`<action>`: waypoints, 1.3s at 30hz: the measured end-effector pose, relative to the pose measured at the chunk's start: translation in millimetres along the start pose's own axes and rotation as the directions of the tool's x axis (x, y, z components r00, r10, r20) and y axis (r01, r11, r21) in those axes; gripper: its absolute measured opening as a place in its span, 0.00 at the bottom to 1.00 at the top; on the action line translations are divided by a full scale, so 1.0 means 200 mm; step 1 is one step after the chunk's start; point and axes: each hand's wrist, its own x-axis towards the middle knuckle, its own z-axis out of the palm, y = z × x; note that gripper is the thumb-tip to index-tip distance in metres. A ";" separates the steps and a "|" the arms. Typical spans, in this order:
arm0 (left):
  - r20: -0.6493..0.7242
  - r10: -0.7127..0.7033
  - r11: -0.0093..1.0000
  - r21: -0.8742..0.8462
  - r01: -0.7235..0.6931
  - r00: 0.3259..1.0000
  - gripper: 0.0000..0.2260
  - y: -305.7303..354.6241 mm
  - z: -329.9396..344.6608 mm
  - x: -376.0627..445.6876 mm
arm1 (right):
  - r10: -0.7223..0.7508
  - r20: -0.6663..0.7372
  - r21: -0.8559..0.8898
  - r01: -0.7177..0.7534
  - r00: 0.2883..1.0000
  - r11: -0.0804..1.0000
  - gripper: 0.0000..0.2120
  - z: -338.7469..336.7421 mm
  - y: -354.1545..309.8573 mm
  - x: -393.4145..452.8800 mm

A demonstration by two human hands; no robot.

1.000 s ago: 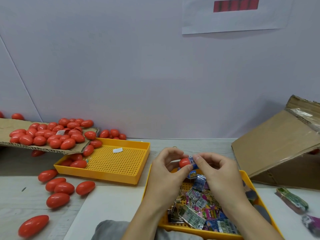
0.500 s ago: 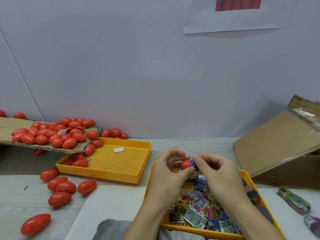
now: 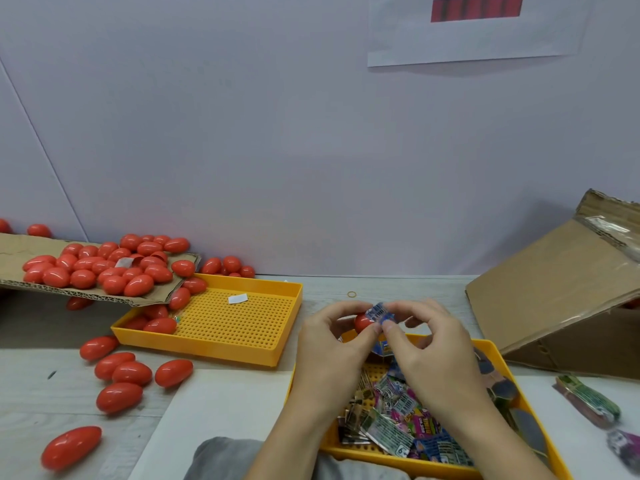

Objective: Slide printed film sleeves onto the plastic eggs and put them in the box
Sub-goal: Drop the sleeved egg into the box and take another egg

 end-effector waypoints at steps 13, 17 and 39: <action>0.023 -0.016 0.998 -0.055 0.018 1.000 0.09 0.00 0.02 -0.01 | -0.182 0.002 -0.516 0.157 0.983 0.842 0.21 0.02 -0.01 -0.03; 0.047 -0.031 0.995 -0.091 0.035 0.998 0.07 0.01 0.02 -0.01 | -0.180 0.027 -0.493 0.170 0.983 0.853 0.20 0.02 -0.01 -0.03; 0.095 -0.118 0.970 -0.204 0.135 0.988 0.09 -0.01 0.01 0.00 | -0.228 0.123 -0.337 0.257 0.966 0.906 0.17 0.02 -0.02 -0.03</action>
